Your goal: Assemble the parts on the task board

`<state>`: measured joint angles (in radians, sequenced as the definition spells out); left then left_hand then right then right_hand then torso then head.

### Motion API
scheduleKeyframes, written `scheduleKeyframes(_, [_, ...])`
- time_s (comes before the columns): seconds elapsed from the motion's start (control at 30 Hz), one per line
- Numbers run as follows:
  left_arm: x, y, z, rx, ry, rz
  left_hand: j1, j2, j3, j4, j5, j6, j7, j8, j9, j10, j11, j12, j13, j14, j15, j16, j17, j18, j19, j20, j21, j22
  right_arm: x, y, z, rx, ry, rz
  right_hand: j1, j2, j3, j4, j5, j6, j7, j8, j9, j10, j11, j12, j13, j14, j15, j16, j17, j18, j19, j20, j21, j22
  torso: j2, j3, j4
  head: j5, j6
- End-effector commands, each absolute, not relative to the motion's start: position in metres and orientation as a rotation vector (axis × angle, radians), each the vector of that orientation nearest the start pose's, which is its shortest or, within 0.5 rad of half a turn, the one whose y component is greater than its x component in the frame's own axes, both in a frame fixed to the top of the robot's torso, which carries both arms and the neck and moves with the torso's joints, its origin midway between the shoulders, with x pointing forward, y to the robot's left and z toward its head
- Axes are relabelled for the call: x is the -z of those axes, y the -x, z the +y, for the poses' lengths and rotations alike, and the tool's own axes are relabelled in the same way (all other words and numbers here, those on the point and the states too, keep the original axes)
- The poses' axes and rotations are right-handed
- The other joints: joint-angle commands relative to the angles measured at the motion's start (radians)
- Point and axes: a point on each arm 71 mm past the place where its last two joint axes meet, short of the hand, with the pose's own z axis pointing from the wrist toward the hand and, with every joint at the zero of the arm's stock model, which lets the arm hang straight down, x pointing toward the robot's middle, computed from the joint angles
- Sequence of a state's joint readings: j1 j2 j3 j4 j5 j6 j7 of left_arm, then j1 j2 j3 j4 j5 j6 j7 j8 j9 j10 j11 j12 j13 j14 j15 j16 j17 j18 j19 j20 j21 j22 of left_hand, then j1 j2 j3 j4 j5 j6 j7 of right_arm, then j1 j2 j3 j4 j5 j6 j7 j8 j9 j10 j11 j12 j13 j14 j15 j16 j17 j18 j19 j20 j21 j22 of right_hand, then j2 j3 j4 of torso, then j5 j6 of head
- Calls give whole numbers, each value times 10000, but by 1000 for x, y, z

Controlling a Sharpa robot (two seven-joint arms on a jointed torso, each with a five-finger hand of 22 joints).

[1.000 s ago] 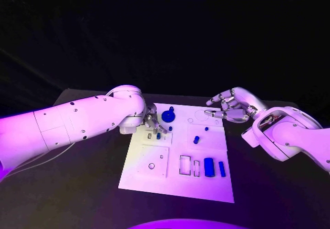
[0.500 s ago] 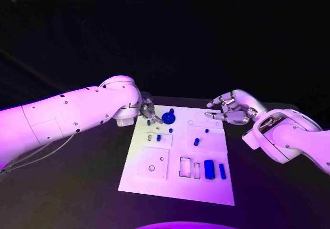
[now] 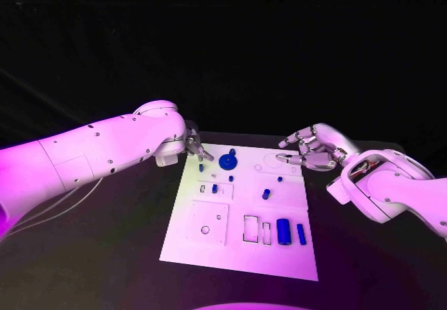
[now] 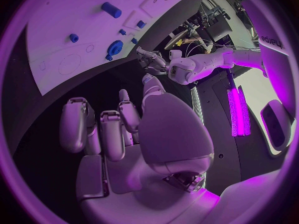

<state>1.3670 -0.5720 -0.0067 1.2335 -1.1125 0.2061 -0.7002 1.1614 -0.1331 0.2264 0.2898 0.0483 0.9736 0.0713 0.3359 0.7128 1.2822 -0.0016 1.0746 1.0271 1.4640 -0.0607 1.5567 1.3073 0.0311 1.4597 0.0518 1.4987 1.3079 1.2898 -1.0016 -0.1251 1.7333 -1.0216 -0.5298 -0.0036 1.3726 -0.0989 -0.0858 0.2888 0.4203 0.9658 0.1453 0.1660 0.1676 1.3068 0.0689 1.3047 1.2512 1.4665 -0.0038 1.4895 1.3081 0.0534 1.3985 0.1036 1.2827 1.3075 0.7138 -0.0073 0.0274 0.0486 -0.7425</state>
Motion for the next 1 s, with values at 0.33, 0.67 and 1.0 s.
scheduleKeyframes(0.33, [155,-566,183,565,2134,22068,-438,-66,-851,34,34,154,81,-260,-296,-1,87,60,-3,1013,96,9,2464,47,7,78,-55,1304,151,-450,-222,-9068,-2203,15633,-100,35,-63,-17,-15,19,-33,35,-9,-8,-82,-23,-8,660,-76,-54,1041,166,13,-66,-33,790,-8,20,-7,15,-21])
scheduleKeyframes(0.67, [163,-569,184,333,2121,22428,-370,50,-992,26,36,199,75,-303,-354,13,83,97,12,1024,93,36,2499,43,21,81,-48,1321,151,-450,-222,-9081,-2197,15636,-100,35,-63,-17,-15,19,-33,35,-9,-8,-82,-23,-8,660,-76,-54,1041,166,13,-66,-33,790,-3,17,-16,11,-43])
scheduleKeyframes(1.0, [171,-568,183,377,2160,22765,-172,291,-997,14,35,255,70,-359,-430,25,77,135,20,1033,89,56,2525,41,31,84,-45,1333,151,-449,-221,-9098,-2187,15635,-100,35,-63,-17,-15,19,-33,35,-9,-8,-82,-23,-8,660,-76,-54,1041,166,13,-66,-33,790,-17,17,-7,0,-66])
